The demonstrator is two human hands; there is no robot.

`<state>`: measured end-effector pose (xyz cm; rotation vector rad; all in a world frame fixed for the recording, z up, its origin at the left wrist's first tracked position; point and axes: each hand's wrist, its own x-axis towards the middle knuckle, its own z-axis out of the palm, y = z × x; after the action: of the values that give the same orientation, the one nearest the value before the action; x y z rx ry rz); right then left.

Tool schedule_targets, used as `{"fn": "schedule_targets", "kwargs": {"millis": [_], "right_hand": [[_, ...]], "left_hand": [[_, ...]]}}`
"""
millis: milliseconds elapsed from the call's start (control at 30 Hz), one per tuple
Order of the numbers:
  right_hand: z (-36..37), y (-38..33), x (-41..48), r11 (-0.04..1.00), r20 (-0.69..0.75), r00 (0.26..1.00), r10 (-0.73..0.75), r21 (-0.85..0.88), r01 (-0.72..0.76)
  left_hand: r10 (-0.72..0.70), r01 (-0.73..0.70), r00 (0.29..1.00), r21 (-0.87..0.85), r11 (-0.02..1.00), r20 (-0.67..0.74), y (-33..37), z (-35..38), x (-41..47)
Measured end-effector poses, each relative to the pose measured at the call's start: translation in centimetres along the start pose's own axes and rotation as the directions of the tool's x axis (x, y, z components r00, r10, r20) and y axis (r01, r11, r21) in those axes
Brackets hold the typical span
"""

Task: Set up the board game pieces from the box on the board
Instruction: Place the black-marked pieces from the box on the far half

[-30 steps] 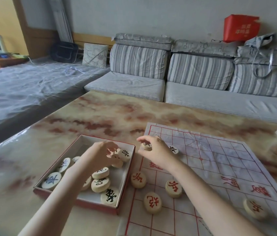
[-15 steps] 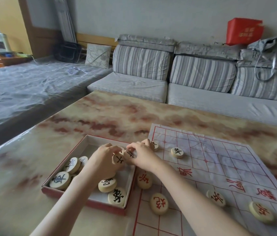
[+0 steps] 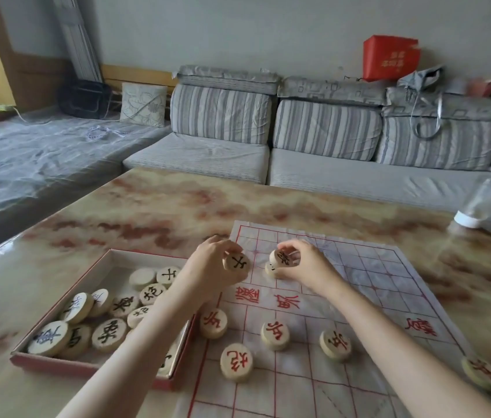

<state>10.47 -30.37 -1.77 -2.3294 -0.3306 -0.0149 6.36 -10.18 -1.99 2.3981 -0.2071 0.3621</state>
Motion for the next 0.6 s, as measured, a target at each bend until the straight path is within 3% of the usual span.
{"fn": "schedule_targets", "kwargs": {"millis": [300,600], "right_hand": [[-6.0,8.5,3.6,0.993,-0.197,0.975,0.106,-0.024,-0.113],[-5.5,12.7,12.4,0.980,-0.226,0.970,0.095,-0.150,-0.131]], "left_hand": [[-0.013,0.020,0.995,-0.061,0.998,0.100,5.3,9.1,10.0],[-0.141,0.151,0.984,-0.090,0.984,0.104,3.6,15.3,16.1]]}}
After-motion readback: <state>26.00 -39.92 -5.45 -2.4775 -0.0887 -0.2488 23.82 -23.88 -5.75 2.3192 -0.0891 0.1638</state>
